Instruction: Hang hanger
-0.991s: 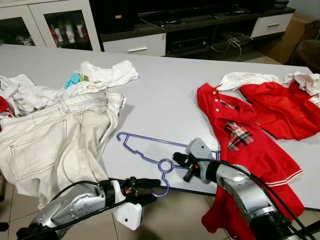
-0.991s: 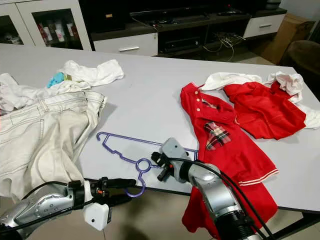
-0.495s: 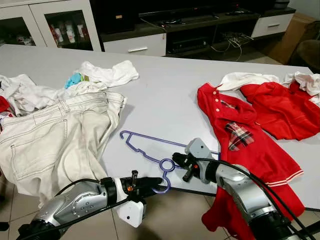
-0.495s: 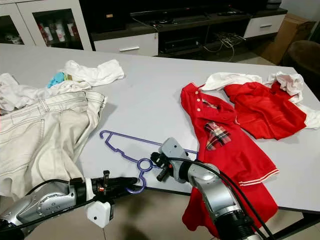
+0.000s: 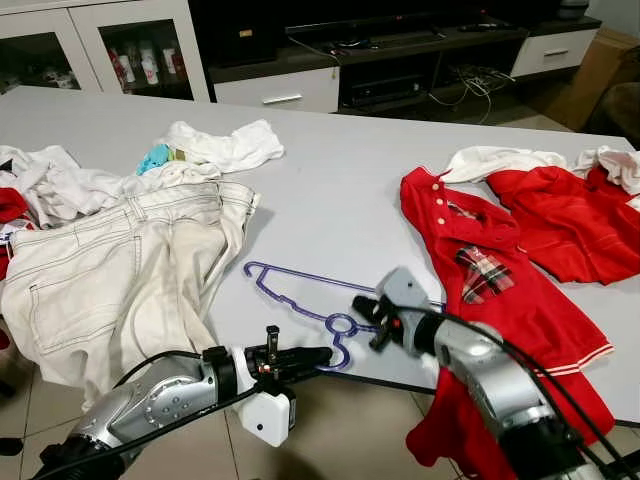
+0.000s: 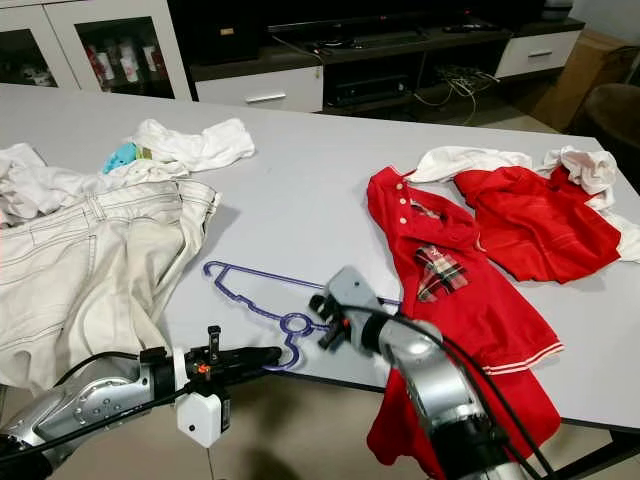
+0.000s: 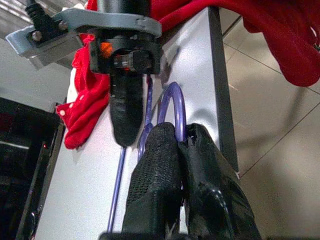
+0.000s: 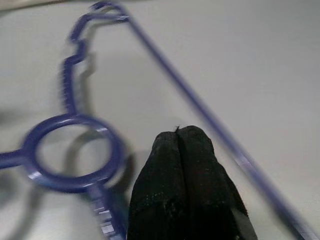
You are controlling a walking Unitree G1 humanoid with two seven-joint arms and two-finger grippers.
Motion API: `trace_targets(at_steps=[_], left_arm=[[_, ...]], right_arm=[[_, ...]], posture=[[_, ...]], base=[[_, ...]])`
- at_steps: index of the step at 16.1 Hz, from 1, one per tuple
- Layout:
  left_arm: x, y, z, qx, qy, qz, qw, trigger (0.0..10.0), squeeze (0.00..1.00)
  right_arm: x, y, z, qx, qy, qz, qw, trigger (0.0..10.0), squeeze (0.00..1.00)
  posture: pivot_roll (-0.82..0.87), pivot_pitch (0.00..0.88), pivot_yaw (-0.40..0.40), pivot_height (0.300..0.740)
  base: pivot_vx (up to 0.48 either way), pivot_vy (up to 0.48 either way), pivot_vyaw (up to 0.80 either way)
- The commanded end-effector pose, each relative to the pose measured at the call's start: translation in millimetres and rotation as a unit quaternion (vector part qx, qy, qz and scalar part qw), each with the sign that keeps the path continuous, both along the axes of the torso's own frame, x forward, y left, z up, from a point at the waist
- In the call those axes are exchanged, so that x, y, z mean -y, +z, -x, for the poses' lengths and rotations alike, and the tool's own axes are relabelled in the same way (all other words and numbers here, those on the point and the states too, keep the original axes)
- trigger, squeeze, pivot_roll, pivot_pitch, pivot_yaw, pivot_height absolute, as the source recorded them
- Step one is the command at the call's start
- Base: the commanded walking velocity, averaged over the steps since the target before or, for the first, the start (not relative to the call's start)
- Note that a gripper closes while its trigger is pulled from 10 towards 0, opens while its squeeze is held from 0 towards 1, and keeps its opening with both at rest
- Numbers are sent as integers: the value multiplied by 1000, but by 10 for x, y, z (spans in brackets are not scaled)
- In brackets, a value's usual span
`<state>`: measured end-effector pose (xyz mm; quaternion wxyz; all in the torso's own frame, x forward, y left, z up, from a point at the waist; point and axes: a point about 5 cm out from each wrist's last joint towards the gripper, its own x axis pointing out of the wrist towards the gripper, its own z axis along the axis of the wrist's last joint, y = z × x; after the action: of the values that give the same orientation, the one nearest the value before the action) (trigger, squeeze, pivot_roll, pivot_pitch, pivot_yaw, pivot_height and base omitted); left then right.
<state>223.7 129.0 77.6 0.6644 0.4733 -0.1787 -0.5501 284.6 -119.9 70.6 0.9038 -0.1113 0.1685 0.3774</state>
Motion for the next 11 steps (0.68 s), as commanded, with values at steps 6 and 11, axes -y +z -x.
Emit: trace_targets(at_steps=[6, 11], left_arm=[[21, 33, -21, 3, -7, -1, 1000, 0, 0], [57, 79, -71, 9, -5, 6, 1000, 0, 0]], right_arm=[[163, 497, -275, 65, -82, -98, 990, 10000, 0], [373, 744, -357, 148, -111, -55, 981, 10000, 0]], posture=[[-66, 0, 31, 740], [-64, 0, 29, 740]], base=[[0, 0, 0], [0, 0, 0]])
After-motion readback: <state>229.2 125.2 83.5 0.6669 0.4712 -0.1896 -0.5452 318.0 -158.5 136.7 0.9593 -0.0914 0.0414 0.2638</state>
